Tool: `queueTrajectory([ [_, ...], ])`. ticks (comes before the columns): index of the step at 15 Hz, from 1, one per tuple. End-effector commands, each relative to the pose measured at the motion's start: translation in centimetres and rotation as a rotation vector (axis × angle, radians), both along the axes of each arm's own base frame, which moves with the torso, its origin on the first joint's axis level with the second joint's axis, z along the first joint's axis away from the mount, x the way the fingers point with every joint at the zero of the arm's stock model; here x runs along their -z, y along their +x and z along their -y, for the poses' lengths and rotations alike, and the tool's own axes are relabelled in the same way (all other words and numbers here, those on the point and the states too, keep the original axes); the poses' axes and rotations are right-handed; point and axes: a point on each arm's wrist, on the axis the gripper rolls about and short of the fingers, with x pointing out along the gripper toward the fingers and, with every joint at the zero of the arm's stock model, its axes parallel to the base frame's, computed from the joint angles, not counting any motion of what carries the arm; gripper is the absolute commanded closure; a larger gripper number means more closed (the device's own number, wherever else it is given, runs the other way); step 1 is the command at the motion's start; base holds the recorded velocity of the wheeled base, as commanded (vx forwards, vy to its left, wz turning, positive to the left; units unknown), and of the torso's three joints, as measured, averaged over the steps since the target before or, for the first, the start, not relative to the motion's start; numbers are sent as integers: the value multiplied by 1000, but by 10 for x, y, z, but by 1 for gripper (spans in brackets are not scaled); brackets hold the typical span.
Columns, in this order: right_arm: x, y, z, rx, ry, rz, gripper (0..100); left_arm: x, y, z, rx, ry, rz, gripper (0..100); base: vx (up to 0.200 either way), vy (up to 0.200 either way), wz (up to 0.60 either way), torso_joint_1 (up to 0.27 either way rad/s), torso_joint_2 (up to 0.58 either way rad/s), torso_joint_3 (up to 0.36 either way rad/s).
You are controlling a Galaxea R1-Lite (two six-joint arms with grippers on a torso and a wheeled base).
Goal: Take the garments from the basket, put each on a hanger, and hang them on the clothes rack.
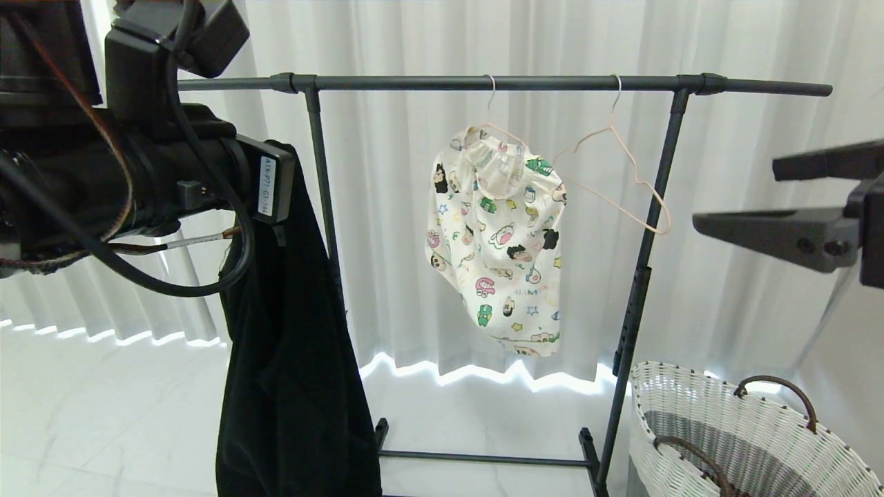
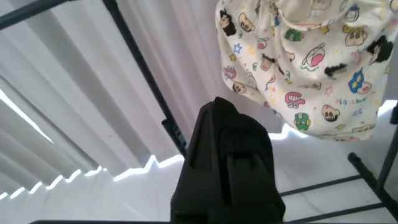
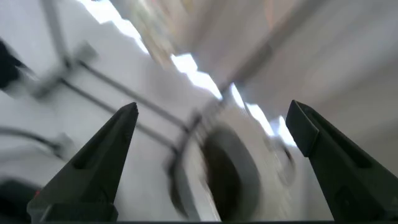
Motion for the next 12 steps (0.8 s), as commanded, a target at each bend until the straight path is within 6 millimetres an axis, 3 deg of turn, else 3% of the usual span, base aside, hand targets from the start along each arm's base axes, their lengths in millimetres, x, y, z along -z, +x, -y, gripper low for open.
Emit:
queueTrajectory([
  [1, 13, 11, 25, 245, -165, -99, 0, 4, -9, -10, -19, 1, -7, 100, 0, 0, 0, 0, 0, 0],
  [3, 23, 12, 48, 376, -287, -224, 0, 10, -20, -20, -34, 5, -16, 100, 0, 0, 0, 0, 0, 0],
  [5, 27, 16, 56, 437, -296, -248, 0, 15, -27, -29, -57, 7, -24, 100, 0, 0, 0, 0, 0, 0],
  [12, 54, 28, 54, 594, -408, -148, 0, 17, -26, -32, -71, 6, -28, 100, 0, 0, 0, 0, 0, 0],
])
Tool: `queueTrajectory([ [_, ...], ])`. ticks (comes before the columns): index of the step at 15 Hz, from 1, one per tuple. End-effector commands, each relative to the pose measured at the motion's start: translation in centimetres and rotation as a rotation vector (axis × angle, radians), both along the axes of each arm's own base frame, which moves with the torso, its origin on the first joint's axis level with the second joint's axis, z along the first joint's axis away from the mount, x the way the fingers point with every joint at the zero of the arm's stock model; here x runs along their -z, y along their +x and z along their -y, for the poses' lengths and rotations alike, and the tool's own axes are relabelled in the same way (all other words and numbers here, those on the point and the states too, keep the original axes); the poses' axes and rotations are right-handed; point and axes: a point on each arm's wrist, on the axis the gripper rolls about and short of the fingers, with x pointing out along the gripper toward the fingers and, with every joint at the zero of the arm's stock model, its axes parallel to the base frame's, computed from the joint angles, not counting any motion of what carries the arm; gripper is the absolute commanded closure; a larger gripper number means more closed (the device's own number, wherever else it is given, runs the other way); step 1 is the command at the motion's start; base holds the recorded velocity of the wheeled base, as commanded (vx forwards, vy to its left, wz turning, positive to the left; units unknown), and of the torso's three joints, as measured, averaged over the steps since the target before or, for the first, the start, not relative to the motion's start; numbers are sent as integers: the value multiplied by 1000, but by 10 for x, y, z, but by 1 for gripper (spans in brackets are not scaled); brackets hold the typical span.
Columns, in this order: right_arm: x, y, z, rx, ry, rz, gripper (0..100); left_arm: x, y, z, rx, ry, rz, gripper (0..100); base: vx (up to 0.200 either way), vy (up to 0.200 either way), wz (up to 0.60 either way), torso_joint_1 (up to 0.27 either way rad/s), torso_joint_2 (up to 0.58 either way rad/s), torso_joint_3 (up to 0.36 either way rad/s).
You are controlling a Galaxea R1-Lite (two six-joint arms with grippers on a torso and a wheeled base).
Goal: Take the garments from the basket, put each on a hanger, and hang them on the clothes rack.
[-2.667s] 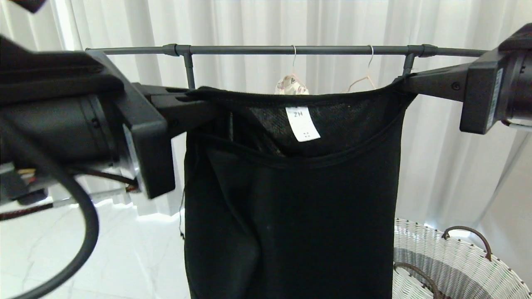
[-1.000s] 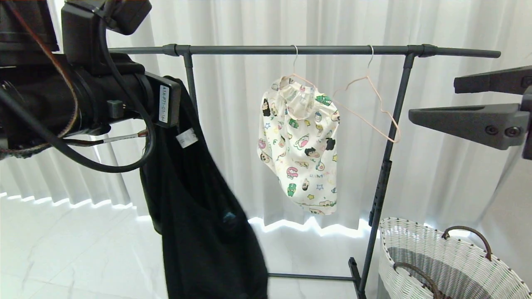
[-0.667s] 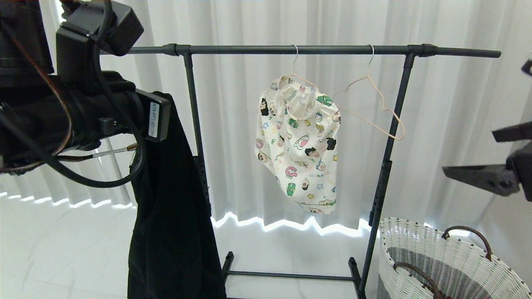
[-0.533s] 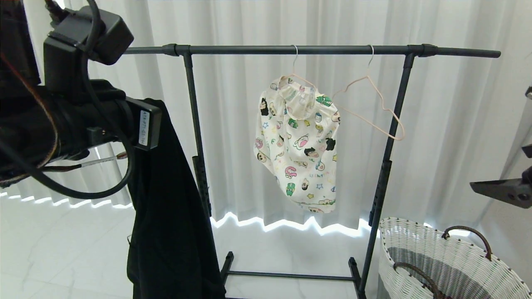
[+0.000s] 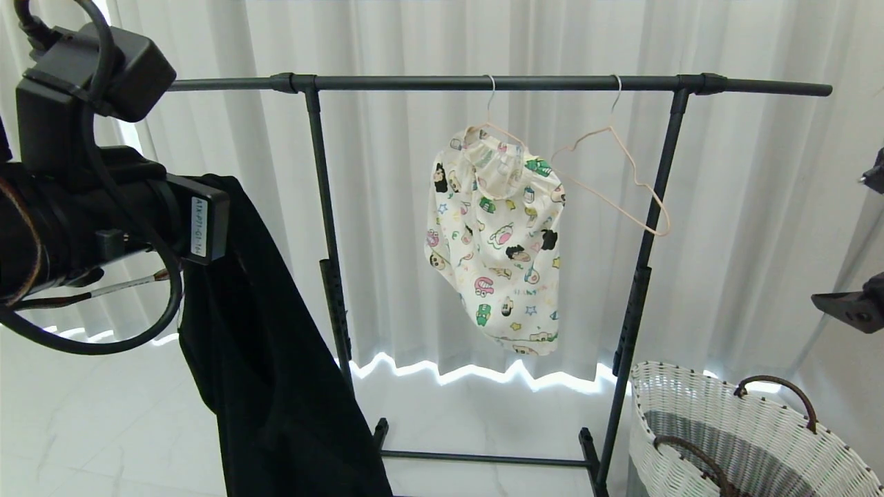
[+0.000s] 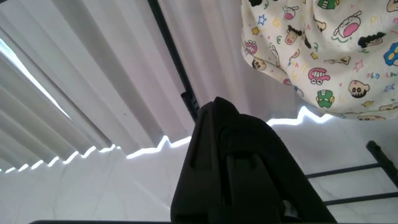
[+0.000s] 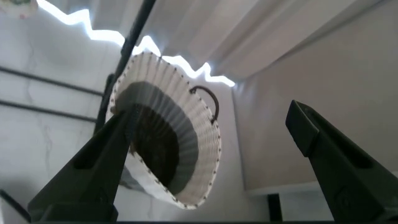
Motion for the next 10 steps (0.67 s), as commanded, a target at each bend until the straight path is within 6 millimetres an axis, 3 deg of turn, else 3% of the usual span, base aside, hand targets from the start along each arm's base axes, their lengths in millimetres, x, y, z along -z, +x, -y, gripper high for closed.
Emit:
queueTrajectory([
  [1, 12, 1, 0, 4, -34, -14, 0, 0, 0, 0, -1, 0, 2, 100, 0, 0, 0, 0, 0, 0],
  [5, 19, 11, -6, -1, 17, 65, 0, 0, 0, 0, -1, -2, 2, 100, 0, 0, 0, 18, -54, -38],
  [10, 21, 17, -10, 24, 93, 98, 0, 0, -1, 0, 28, -7, 0, 100, 0, 0, 0, 148, -406, -251],
])
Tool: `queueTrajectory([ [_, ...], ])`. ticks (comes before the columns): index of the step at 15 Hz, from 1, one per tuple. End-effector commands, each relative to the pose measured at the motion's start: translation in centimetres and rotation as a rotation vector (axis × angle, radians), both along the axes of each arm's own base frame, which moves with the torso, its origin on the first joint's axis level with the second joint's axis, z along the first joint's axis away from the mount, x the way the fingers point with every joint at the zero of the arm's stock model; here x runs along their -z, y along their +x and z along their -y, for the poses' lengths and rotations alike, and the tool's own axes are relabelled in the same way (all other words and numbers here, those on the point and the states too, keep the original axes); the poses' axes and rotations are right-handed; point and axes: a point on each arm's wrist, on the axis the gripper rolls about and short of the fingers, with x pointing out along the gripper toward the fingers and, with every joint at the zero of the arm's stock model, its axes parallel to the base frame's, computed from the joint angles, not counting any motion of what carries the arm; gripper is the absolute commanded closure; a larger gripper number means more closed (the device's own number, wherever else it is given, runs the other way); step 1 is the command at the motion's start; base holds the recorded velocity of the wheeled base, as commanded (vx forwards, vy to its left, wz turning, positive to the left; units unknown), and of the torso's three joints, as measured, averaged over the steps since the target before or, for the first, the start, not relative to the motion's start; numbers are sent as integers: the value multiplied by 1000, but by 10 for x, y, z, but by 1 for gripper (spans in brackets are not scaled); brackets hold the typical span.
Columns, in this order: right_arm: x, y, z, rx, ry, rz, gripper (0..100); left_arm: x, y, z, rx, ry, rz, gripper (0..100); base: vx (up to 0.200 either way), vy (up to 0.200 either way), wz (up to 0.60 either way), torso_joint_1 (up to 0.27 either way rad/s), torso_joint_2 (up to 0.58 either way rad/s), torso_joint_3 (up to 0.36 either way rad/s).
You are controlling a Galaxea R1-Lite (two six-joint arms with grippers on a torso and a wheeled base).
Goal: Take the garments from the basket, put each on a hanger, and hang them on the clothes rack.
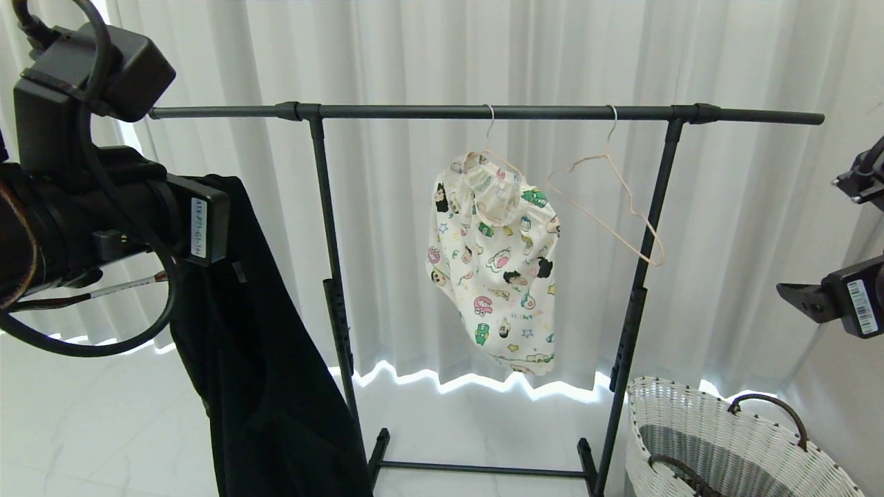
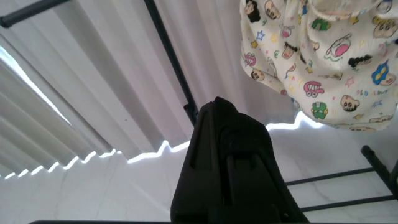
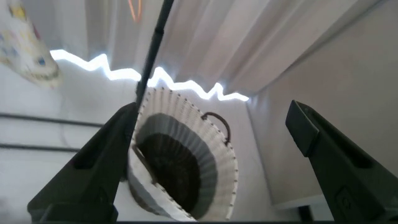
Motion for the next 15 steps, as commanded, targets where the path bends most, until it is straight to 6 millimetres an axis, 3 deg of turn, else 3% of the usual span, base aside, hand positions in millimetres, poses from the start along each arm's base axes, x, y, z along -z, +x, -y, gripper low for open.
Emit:
queueTrajectory([
  [1, 1, 5, -3, 12, 26, -3, 0, 0, 0, 0, 5, 0, 0, 100, 0, 0, 0, 188, -471, -276],
  [6, 3, 19, -9, 39, 79, 15, 0, 1, -1, 0, 6, 4, -1, 100, 0, 0, 0, 204, -482, -281],
  [15, 3, 20, -9, 43, 82, 17, 0, 0, -4, -1, 6, -1, 5, 100, 0, 0, 0, 233, -517, -283],
])
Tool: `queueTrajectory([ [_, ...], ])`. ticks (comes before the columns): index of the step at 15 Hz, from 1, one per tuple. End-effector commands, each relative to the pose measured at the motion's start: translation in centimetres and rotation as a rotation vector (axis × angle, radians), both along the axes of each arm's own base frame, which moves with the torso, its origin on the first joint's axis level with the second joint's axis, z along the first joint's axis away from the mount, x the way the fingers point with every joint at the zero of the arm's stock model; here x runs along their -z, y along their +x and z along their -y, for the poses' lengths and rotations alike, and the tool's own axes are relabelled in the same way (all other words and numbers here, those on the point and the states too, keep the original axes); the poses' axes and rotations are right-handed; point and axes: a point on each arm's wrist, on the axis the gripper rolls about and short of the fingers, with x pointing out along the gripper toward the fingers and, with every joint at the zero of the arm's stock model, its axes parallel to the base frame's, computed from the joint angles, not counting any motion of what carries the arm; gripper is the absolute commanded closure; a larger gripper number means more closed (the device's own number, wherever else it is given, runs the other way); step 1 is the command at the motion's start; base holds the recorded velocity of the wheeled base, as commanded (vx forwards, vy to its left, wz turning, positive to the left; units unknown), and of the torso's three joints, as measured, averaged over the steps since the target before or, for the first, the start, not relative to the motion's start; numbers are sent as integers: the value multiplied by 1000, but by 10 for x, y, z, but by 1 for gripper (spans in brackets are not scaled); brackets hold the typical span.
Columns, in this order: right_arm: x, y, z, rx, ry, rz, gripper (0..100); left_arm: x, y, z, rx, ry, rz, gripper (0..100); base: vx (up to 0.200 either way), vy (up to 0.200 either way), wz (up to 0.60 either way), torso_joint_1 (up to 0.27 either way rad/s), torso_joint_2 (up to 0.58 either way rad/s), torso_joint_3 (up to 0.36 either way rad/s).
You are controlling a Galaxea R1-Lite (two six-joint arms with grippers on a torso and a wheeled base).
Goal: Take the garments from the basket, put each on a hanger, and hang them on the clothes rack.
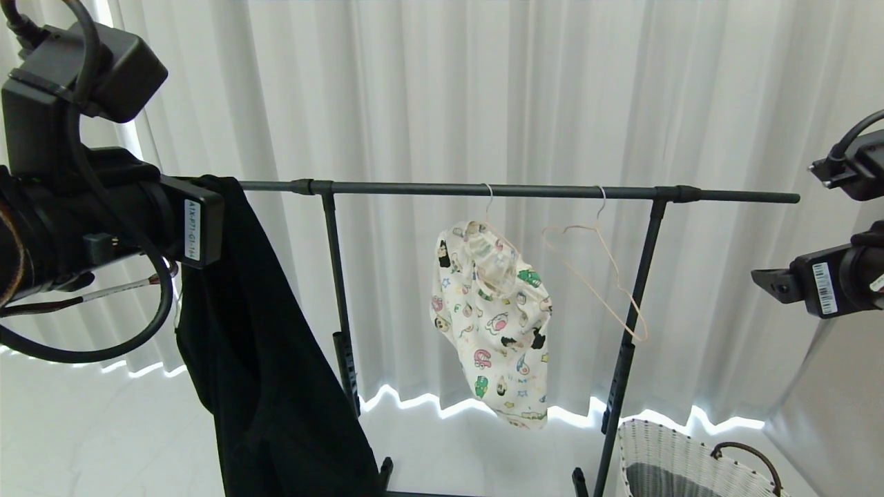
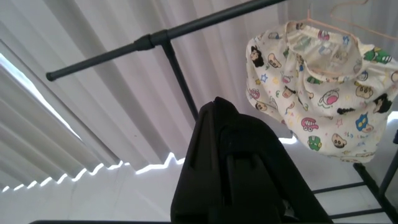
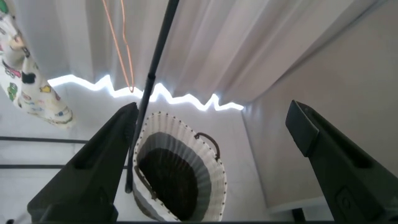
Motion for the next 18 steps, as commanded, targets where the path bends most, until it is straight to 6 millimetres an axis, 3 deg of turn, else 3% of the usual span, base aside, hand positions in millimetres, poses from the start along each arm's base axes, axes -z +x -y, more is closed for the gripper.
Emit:
queueTrajectory([
  [1, 1, 0, 0, 1, -2, -3, 0, 0, 0, 0, 0, 0, 1, 100, 0, 0, 0, 251, -544, -286],
  [7, 7, 2, -2, -35, 41, 24, 0, -1, -1, 0, -1, 2, 4, 100, 0, 0, 0, 194, -400, -212],
  [18, 15, 4, -3, -51, 37, -8, 0, -1, -2, 1, 7, 3, 4, 100, 200, 0, 0, 11, -11, -5],
])
